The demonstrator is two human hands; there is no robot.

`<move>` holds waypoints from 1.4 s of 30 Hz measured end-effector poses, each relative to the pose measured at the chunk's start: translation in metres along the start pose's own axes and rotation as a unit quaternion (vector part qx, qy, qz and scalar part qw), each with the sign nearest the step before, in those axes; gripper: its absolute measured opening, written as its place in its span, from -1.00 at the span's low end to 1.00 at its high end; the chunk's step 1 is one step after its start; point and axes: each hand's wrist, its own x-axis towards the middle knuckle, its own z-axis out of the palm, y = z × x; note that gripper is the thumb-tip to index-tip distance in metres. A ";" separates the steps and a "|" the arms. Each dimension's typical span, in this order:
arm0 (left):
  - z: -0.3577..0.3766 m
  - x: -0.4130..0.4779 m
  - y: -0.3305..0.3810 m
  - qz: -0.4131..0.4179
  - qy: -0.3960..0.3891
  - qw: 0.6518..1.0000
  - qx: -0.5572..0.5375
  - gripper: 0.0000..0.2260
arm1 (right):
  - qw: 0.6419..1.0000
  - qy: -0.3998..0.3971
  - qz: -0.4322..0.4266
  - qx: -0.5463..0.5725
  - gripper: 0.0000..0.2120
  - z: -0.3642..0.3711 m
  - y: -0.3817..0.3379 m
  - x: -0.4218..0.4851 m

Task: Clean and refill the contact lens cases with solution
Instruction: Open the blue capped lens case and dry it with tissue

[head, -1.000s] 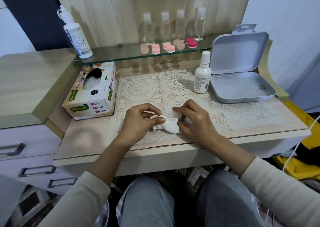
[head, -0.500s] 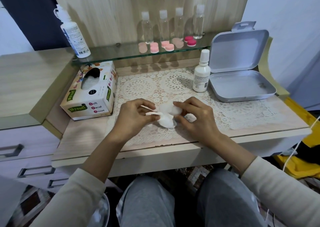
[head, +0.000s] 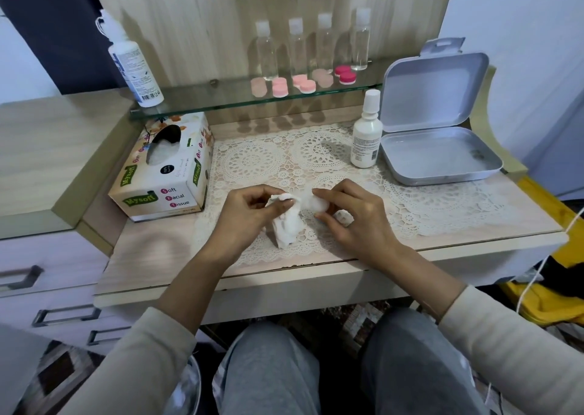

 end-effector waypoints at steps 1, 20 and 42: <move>0.002 0.001 -0.001 0.000 0.006 1.000 0.010 -0.93 | 1.000 -0.006 -0.001 -0.002 -0.72 0.000 0.000 0.000; 0.000 0.007 0.004 -0.051 -0.039 0.998 -0.013 -0.82 | 0.999 -0.026 -0.029 -0.033 -0.70 0.000 -0.002 -0.001; 0.019 0.001 0.005 -0.004 0.055 0.995 0.079 -0.76 | 1.000 -0.005 -0.020 -0.019 -0.69 -0.001 -0.002 -0.001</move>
